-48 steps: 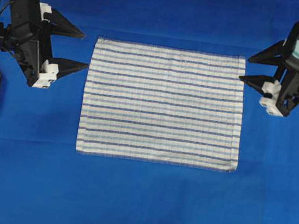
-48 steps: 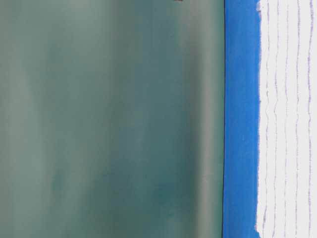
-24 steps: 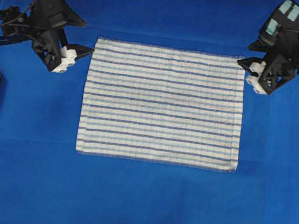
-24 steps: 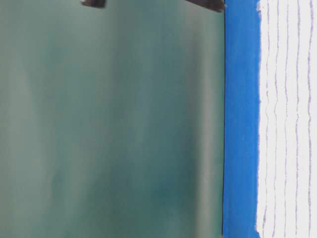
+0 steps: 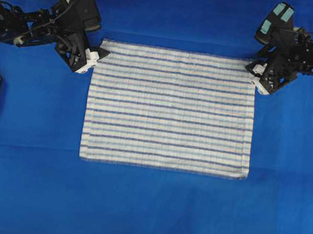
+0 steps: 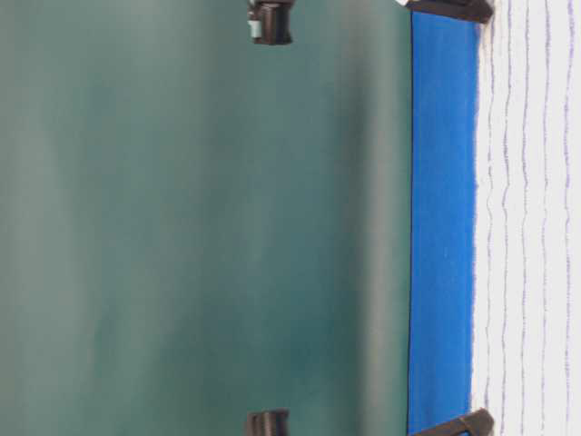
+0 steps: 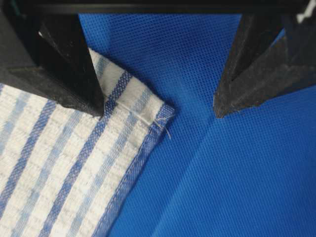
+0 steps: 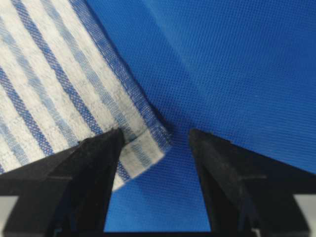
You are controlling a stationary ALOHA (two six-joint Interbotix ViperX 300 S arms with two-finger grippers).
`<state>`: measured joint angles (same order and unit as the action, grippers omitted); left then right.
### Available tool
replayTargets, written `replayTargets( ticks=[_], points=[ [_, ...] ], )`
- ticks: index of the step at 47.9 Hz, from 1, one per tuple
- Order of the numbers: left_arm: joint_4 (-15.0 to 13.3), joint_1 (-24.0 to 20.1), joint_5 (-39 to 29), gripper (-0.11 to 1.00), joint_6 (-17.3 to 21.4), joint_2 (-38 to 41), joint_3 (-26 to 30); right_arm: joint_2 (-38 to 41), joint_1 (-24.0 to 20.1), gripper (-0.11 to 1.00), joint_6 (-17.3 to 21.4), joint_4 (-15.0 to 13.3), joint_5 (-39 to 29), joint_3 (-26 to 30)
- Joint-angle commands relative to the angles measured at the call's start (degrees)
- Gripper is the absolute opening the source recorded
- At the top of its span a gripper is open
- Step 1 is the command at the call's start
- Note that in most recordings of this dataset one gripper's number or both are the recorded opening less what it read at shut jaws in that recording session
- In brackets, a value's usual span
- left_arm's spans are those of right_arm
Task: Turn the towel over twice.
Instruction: 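Pinch the towel's far corners again with both grippers, then lift the far corners with both grippers and pull them toward the base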
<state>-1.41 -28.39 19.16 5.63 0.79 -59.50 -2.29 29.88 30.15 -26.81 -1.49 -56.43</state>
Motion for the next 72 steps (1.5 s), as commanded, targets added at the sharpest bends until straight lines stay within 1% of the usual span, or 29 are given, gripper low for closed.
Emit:
replayTargets(
  ticks=[1,6,7,9,13,14,15,16,17,19,21,22,32,41,48,55,63,72],
  points=[
    [0.0,-0.18,0.44,0.87,0.18,0.44,0.7,0.62,0.09,0.61,-0.09,-0.09,0.97,1.05],
    [0.0,-0.18,-0.09,0.83,0.18,1.23,0.62,0.88,0.09,0.58,-0.26,-0.35,0.97,0.88],
    [0.0,-0.18,-0.26,0.82,0.18,1.32,0.53,0.88,0.18,0.56,-0.26,-0.44,0.97,0.79],
    [0.0,-0.18,-0.7,0.75,0.26,1.41,0.44,0.88,0.09,0.51,-0.26,-0.79,0.97,0.79],
    [0.0,-0.18,-1.49,0.51,0.26,1.41,0.53,0.79,0.09,0.3,-0.26,-1.14,0.97,0.7],
    [0.0,-0.18,-1.93,0.43,0.35,1.41,0.53,0.7,0.09,0.22,-0.26,-1.14,0.97,0.7],
    [0.0,-0.18,-2.11,0.39,0.44,1.41,0.53,0.7,0.09,0.17,-0.26,-1.14,0.97,0.7],
    [0.0,-0.18,-2.37,0.31,0.44,1.41,0.53,0.7,0.18,0.12,-0.26,-1.14,0.97,0.7],
    [0.0,-0.26,-2.55,0.25,0.53,1.41,0.62,0.62,0.18,0.09,-0.26,-1.14,0.97,0.7],
    [0.0,-0.53,-2.99,0.15,0.7,1.41,0.7,0.62,0.18,0.08,-0.26,-1.14,0.97,0.7],
    [0.0,-0.88,-3.52,0.06,0.7,1.32,0.79,0.62,0.18,0.08,-0.26,-1.14,0.97,0.7],
    [0.0,-1.05,-3.69,0.04,0.7,1.23,0.79,0.62,0.18,0.08,-0.26,-1.14,0.97,0.7],
    [0.0,-3.08,-6.24,0.05,0.7,-1.85,2.2,-2.11,0.53,0.08,-0.26,-1.14,0.0,1.14],
    [0.0,-5.8,-7.29,0.05,0.88,-6.33,4.31,-6.94,3.25,0.08,-0.53,-2.29,-2.2,2.11],
    [0.0,-8.44,-8.79,0.05,1.05,-8.61,6.42,-10.28,5.19,0.08,-0.62,-4.31,-4.66,3.87],
    [0.0,-10.46,-10.37,0.05,2.2,-10.2,8.79,-13.54,6.77,0.08,-0.62,-7.21,-8.17,6.94],
    [0.0,-10.99,-11.34,0.05,3.69,-12.39,11.95,-16.35,7.91,0.08,-0.62,-9.84,-11.34,10.55],
    [0.0,-11.51,-14.59,0.05,6.42,-14.33,15.12,-18.46,8.53,0.08,-0.62,-11.87,-12.92,13.1]
  ],
)
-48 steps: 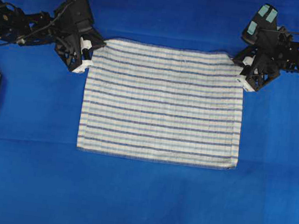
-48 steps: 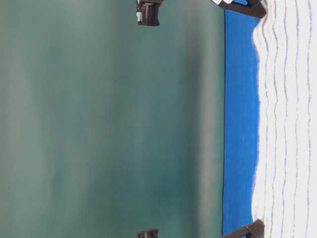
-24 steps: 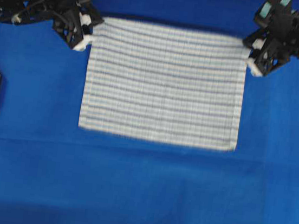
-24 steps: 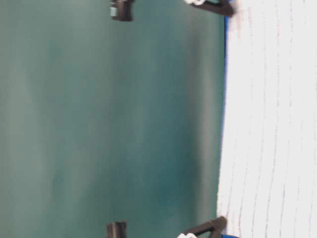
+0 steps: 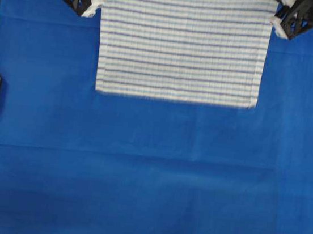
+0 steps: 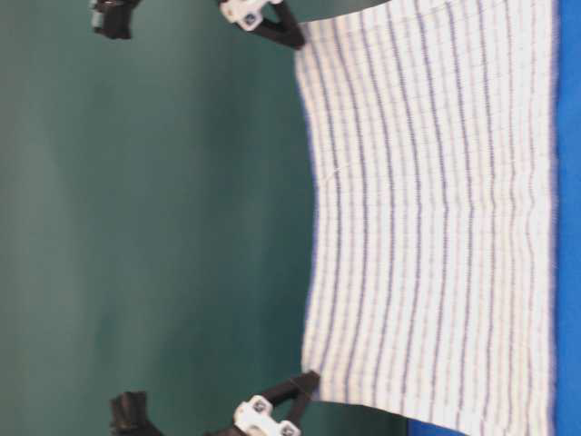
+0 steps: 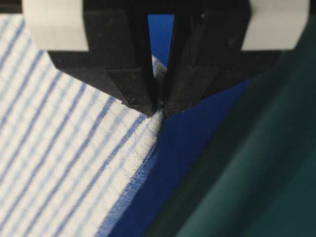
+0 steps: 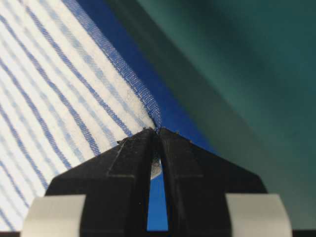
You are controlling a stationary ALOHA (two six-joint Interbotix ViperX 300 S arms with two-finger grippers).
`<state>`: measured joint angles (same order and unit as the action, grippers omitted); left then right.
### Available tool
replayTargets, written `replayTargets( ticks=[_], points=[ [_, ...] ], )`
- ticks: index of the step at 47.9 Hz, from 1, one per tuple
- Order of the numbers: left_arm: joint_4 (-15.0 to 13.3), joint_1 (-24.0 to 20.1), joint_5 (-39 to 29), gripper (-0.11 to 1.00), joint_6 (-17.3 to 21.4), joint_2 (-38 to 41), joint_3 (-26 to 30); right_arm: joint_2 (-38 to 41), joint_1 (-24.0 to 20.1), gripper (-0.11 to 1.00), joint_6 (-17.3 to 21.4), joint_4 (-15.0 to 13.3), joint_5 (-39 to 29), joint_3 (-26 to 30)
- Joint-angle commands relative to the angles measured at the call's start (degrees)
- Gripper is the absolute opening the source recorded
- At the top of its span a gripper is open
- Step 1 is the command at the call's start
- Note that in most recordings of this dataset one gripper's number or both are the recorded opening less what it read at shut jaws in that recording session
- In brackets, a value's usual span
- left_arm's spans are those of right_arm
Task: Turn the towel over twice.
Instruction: 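Lift the far corners with both grippers and pull them toward the base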
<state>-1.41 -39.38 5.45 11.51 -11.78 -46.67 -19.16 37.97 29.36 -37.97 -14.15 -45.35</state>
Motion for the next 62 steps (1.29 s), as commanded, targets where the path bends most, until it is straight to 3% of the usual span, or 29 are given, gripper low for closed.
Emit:
replayTargets(
  ticks=[1,20,30,38,50,62],
  points=[
    [0.0,-0.62,-1.49,0.05,0.79,-2.11,2.72,-1.76,0.44,0.08,0.18,-0.88,-0.35,2.29],
    [0.0,-1.85,-8.61,0.05,1.23,-11.07,6.77,-9.14,0.18,0.08,-0.44,-2.02,-2.37,4.22],
    [0.0,1.49,-10.28,0.05,1.05,-16.08,4.57,-14.5,-2.55,0.08,-0.09,-1.76,-3.34,2.37],
    [0.0,5.89,-11.6,0.05,-1.23,-19.42,1.67,-18.19,-8.0,0.08,0.44,-0.79,-6.86,0.53],
    [0.0,14.33,-13.89,0.05,-2.55,-24.52,-2.72,-20.21,-19.6,0.08,1.14,5.01,-14.41,-2.29],
    [-0.09,21.36,-14.68,0.05,-7.03,-24.87,-8.09,-19.25,-29.0,0.08,5.89,7.47,-15.64,-5.27]
  ],
)
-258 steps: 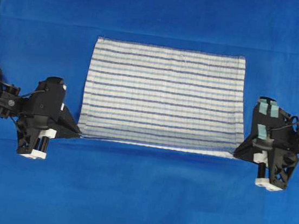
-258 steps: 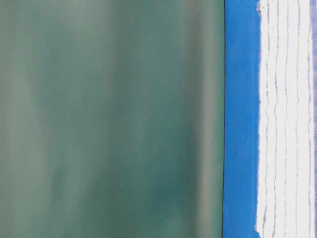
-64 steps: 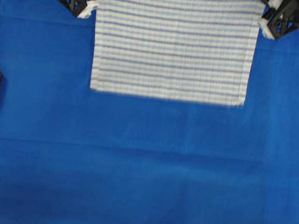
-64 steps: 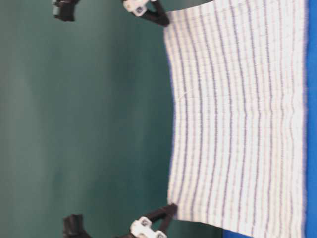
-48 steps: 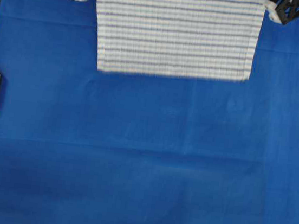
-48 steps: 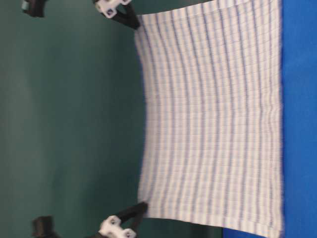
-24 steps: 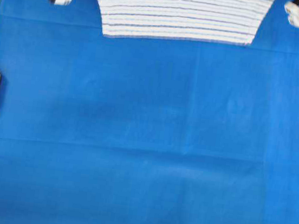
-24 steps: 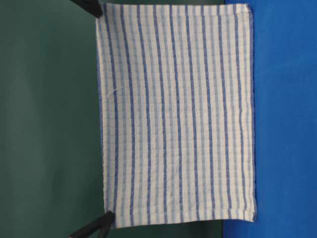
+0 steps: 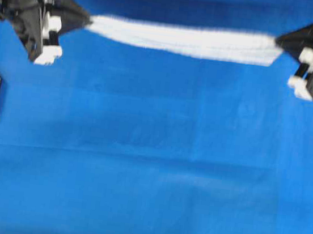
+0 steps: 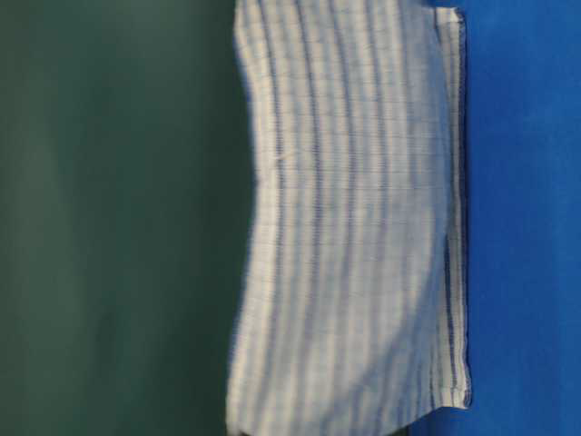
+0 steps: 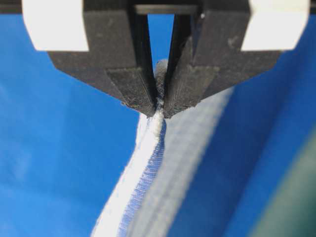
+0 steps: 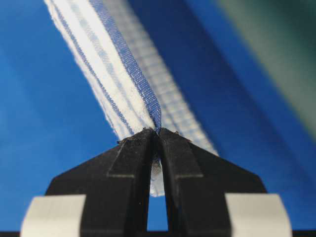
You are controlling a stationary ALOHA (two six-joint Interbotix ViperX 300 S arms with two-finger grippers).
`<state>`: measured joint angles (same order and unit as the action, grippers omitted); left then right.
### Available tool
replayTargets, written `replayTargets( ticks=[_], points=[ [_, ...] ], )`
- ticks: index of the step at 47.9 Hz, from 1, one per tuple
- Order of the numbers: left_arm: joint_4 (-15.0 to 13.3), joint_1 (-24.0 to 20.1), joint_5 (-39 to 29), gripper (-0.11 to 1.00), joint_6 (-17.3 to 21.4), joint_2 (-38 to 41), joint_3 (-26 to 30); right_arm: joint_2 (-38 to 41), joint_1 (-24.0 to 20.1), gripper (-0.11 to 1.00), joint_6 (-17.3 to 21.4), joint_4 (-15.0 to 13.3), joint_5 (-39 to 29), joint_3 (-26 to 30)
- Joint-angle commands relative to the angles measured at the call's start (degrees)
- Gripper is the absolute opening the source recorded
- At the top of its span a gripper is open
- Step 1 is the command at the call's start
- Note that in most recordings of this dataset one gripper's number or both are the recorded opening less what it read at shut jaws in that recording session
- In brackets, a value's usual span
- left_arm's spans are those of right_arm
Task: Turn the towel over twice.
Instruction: 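Lift the far corners with both grippers and pull them toward the base, then swing the held edge forward and lay the towel flat again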
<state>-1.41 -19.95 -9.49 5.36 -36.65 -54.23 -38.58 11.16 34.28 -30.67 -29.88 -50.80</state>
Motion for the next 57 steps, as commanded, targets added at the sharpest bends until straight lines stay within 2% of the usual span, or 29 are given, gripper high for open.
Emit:
replayTargets(
  ticks=[1,12,26,37,50,53,57],
  points=[
    [-0.09,2.55,0.26,0.05,-1.41,0.09,-1.05,0.35,-2.81,0.08,1.49,0.18,0.09,-0.09],
    [-0.09,9.4,4.22,0.05,-7.91,1.93,-7.47,2.9,-9.05,0.08,7.65,0.18,0.53,-3.16],
    [-0.09,21.18,15.73,0.05,-16.26,7.29,-12.74,9.23,-18.37,0.08,15.82,0.18,6.06,-5.71],
    [-0.09,27.33,18.37,0.05,-17.58,14.68,-11.34,14.59,-24.43,0.08,20.13,0.18,8.53,-5.27],
    [-0.18,29.36,18.63,0.05,-17.67,21.88,-9.14,18.37,-28.83,0.08,23.73,0.26,10.63,-5.01],
    [-0.18,30.06,18.63,0.1,-17.67,22.68,-8.53,19.16,-29.71,0.08,24.61,0.26,11.6,-4.92],
    [-0.18,31.64,18.63,0.22,-17.67,23.38,-7.73,20.13,-31.11,0.08,25.75,0.26,12.13,-4.92]
  ],
)
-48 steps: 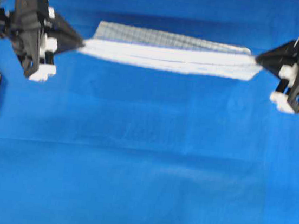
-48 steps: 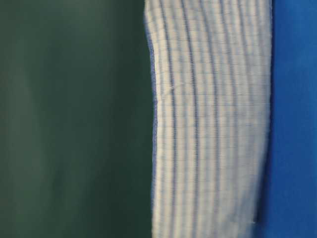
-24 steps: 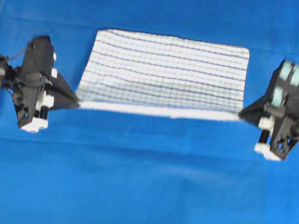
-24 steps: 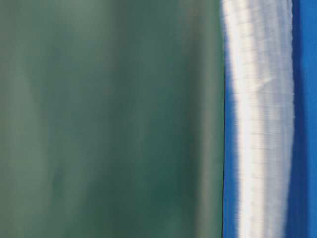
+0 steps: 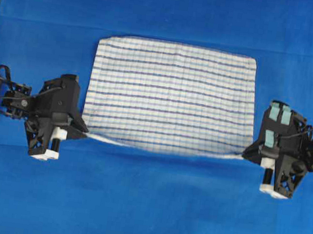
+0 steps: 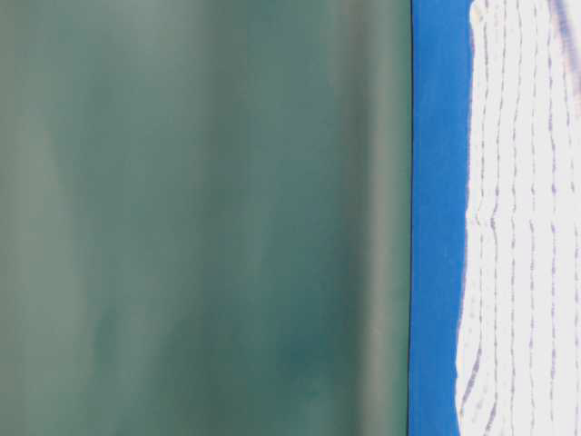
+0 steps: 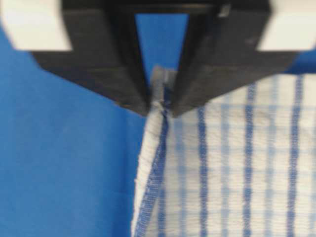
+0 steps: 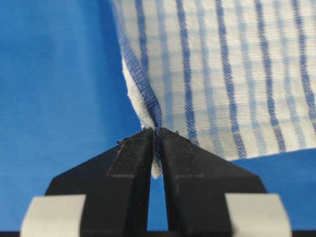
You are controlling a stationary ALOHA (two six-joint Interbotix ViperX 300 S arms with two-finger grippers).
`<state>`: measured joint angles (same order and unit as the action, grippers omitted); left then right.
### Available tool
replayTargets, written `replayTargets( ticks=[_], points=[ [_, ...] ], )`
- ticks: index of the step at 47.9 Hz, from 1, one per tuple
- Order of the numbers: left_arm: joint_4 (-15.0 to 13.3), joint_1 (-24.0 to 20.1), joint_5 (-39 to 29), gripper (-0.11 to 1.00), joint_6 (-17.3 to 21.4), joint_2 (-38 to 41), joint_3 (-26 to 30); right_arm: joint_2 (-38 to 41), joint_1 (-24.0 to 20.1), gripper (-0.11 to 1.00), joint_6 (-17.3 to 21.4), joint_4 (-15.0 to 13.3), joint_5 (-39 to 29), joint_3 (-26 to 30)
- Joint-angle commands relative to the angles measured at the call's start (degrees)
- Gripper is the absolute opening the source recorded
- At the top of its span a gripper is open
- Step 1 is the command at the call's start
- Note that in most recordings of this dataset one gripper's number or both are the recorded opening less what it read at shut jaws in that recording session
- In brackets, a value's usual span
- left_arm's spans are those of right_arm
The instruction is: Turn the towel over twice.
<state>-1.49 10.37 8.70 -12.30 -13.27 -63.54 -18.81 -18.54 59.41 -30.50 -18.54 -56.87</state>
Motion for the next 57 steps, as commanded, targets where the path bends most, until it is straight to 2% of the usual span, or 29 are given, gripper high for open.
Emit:
replayTargets(
  ticks=[1,9,15,19,23,26,31,36,47,57],
  points=[
    [-0.09,1.67,0.44,0.25,0.0,0.18,1.67,0.53,-1.76,0.08,0.79,0.09,0.88,1.14],
    [-0.09,3.87,0.35,0.48,0.0,1.32,2.55,1.58,-2.46,0.08,1.85,0.09,0.62,1.14],
    [-0.09,3.96,0.09,0.68,0.0,1.58,2.99,1.67,-2.46,0.11,2.11,0.09,-0.09,1.41],
    [-0.09,3.96,0.09,0.76,0.0,1.58,3.16,1.85,-2.37,0.33,2.29,0.09,-0.88,1.49],
    [-0.09,3.96,0.0,0.78,0.09,1.32,3.16,1.85,-2.46,0.57,2.29,-0.18,-1.85,1.85],
    [-0.09,3.96,-0.18,0.78,0.09,0.97,3.16,1.76,-2.37,0.67,2.29,-0.44,-2.99,2.11],
    [-0.09,3.78,-0.44,0.78,0.18,-0.26,3.43,1.14,-2.37,0.63,2.29,-1.32,-5.8,3.08],
    [-0.09,2.72,-1.41,0.78,0.18,-2.64,3.87,-0.35,-2.11,0.63,2.29,-3.6,-9.67,4.39],
    [-0.09,-2.64,-6.77,0.78,0.44,-11.16,5.63,-6.77,-0.09,0.63,2.11,-11.25,-16.44,7.56],
    [0.0,-8.88,-11.78,0.78,1.05,-19.78,8.17,-14.15,2.02,0.63,1.41,-16.87,-17.58,7.56]
  ],
)
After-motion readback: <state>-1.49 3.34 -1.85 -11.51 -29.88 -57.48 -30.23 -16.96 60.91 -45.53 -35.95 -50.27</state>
